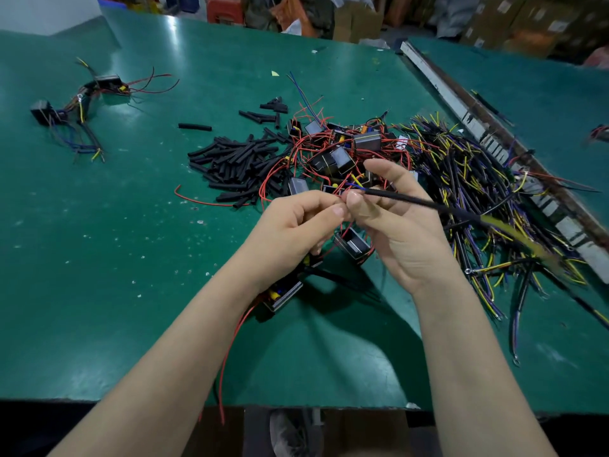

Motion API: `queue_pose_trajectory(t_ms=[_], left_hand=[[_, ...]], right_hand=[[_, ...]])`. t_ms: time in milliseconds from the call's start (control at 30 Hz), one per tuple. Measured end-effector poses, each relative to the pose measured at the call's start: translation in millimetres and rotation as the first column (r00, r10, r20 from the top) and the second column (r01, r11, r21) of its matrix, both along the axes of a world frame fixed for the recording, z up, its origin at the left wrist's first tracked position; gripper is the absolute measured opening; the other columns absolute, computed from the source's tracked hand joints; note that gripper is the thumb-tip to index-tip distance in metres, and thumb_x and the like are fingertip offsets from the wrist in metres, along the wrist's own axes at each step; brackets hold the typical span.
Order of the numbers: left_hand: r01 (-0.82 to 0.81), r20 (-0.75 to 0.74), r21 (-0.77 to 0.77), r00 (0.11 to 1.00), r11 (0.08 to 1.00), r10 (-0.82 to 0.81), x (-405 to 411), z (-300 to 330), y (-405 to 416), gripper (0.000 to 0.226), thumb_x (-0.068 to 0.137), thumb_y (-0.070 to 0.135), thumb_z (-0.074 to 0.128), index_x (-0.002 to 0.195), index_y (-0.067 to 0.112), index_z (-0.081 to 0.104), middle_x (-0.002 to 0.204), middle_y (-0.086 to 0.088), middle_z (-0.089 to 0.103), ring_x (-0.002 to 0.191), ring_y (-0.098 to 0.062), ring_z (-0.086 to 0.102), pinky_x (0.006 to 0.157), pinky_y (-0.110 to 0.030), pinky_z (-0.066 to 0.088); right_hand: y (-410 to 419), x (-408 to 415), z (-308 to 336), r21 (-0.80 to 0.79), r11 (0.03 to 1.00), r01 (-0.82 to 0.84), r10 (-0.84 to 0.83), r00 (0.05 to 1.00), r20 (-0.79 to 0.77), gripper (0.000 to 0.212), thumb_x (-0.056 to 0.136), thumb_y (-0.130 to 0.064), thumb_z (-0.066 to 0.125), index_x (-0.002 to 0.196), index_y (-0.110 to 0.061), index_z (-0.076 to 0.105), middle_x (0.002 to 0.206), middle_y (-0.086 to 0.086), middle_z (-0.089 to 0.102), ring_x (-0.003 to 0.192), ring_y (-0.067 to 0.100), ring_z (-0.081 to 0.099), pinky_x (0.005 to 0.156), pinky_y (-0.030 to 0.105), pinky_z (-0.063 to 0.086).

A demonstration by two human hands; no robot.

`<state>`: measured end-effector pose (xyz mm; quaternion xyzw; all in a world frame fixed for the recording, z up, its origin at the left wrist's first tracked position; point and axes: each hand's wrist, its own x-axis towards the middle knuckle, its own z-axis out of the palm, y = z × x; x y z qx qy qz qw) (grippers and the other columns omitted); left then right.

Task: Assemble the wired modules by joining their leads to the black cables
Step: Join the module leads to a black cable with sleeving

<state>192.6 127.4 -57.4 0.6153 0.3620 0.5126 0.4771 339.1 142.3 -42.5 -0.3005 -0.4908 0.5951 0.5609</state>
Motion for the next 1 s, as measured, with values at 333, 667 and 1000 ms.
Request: queue_pose_trajectory(t_ms=[333,667,1000], left_hand=[[-0.203,-0.36,0.424,0.857,0.882,0.37,-0.6,-8.9,3.1,0.018,0.091,0.021,0.053,0.086,0.011,0.067,0.068,0.021,0.053,0.057,-0.001,0.049,0.058,-0.017,0.038],[-0.142,-0.027,0.056,0.989,0.988,0.144,0.6,-1.3,1.5,0.015,0.094,0.013,0.054,0.083,0.017,0.062,0.047,0.013,0.045,0.045,-0.001,0.04,0.05,-0.012,0.036],[0.113,0.257,-0.1,0.963,0.989,-0.084,-4.4,-3.6,4.8,0.023,0.088,0.019,0.054,0.076,0.022,0.073,0.05,0.01,0.04,0.043,-0.001,0.036,0.047,-0.012,0.034]], right_hand=[[0.3,-4.2,-4.3,-0.168,0.98,0.11,-0.109,0.994,0.019,0.032,0.08,0.004,0.067,0.096,-0.017,0.049,0.056,-0.008,0.057,0.05,0.002,0.052,0.049,0.013,0.042],[2.5,-1.0,-1.5,0.075,0.969,0.236,-0.247,0.946,0.208,0.017,0.081,-0.031,0.069,0.097,-0.023,0.068,0.07,-0.017,0.064,0.066,-0.004,0.053,0.06,0.011,0.041],[3.9,0.7,0.5,-0.133,0.99,-0.035,0.018,0.992,-0.124,0.034,0.101,-0.01,0.038,0.099,-0.028,0.068,0.079,-0.002,0.072,0.064,0.01,0.065,0.054,0.017,0.047]])
